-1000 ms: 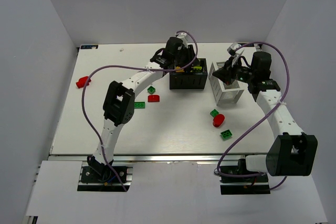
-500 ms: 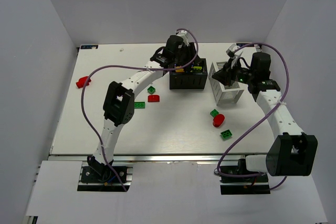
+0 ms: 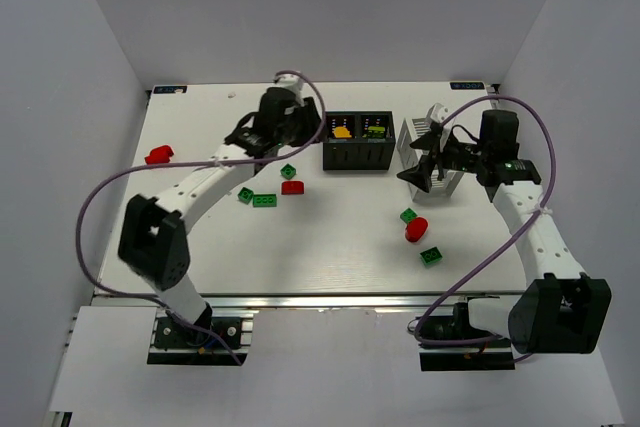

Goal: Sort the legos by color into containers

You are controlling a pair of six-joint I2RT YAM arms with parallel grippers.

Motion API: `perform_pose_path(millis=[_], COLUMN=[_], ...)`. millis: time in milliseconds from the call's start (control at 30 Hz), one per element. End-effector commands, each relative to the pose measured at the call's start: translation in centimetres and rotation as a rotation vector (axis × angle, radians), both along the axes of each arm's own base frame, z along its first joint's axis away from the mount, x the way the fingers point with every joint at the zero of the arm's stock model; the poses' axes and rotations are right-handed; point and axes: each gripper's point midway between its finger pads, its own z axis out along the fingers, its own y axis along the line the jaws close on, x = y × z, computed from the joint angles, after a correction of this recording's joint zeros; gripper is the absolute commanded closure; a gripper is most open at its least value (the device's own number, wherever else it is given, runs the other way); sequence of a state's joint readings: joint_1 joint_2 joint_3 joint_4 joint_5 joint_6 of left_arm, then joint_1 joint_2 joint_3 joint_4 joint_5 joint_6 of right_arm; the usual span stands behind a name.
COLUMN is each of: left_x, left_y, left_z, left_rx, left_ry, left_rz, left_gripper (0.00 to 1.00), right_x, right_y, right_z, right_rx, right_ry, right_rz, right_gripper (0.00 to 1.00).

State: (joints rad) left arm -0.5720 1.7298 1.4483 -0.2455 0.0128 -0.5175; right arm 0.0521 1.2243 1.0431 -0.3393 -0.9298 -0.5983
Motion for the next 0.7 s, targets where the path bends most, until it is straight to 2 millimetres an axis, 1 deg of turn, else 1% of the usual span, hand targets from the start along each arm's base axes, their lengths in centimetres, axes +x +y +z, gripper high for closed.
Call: perform_pose_path(millis=[0,33,67,100,133,200,233,300,333,400,433,467,500,533,600,633,667], left_x=[-0.7,-0.3,-0.6,-1.2,-1.4,-2.1,-2.4,-3.0,-3.1,-3.6,-3.6,-3.6,-3.6,-3.6,-3.0,-2.9,-2.4], left_y=[7.0,9.8,11.3,13.0,15.6,18.1,20.1,22.4,24.5,27.0,29.3,30.4,32.1,34.4,36.4,38.1,38.8], left_z=[0.8,0.5,0.1,0.6,-1.0,-1.9,-2.4,-3.5,-4.0,-5.2,-5.5,-6.1,-6.4,-6.6,-7.3,-7.5,-8.4], left_rx=[-0.007,-0.009,-0.012,-0.025,-0.008,0.019,0.030,0.067,0.077,0.104,0.103,0.105,0.090,0.071,0.022,-0.002,-0.022], left_ry=[-0.011,0.000,0.013,0.008,0.041,0.068,0.080,0.112,0.129,0.174,0.189,0.211,0.226,0.239,0.267,0.276,0.296], left_rz=[0.186,0.250,0.281,0.315,0.370,0.413,0.455,0.506,0.556,0.620,0.680,0.708,0.759,0.824,0.905,0.960,0.990], left_gripper=[0.40,0.39,0.38,0.38,0.35,0.34,0.33,0.27,0.26,0.21,0.19,0.17,0.17,0.15,0.11,0.10,0.10], right_x=[-1.5,-1.4,-1.4,-1.3,-1.3,-1.2,-1.1,-1.1,-1.2,-1.2,-1.3,-1.3,-1.2,-1.2,-1.0,-0.9,-0.8], right_y=[0.6,0.7,0.8,0.9,1.0,1.2,1.3,1.6,2.0,2.3,2.7,2.8,3.0,3.2,3.4,3.4,3.5], right_z=[0.2,0.0,-0.1,0.0,-0.1,-0.2,-0.3,-0.6,-0.7,-1.0,-1.2,-1.3,-1.2,-1.3,-1.1,-1.2,-1.1], right_rx=[0.006,0.006,0.006,0.006,0.007,0.006,0.004,-0.005,-0.007,-0.012,-0.014,-0.015,-0.010,-0.006,0.003,0.005,0.006], right_ry=[-0.041,-0.028,-0.019,-0.019,-0.005,0.006,0.006,0.012,0.017,0.025,0.032,0.036,0.041,0.047,0.048,0.049,0.048], right_rz=[0.092,0.096,0.098,0.101,0.105,0.102,0.103,0.105,0.114,0.118,0.128,0.131,0.127,0.130,0.130,0.129,0.130], right_gripper=[0.11,0.11,0.11,0.11,0.10,0.11,0.11,0.11,0.10,0.11,0.11,0.11,0.11,0.10,0.11,0.11,0.11])
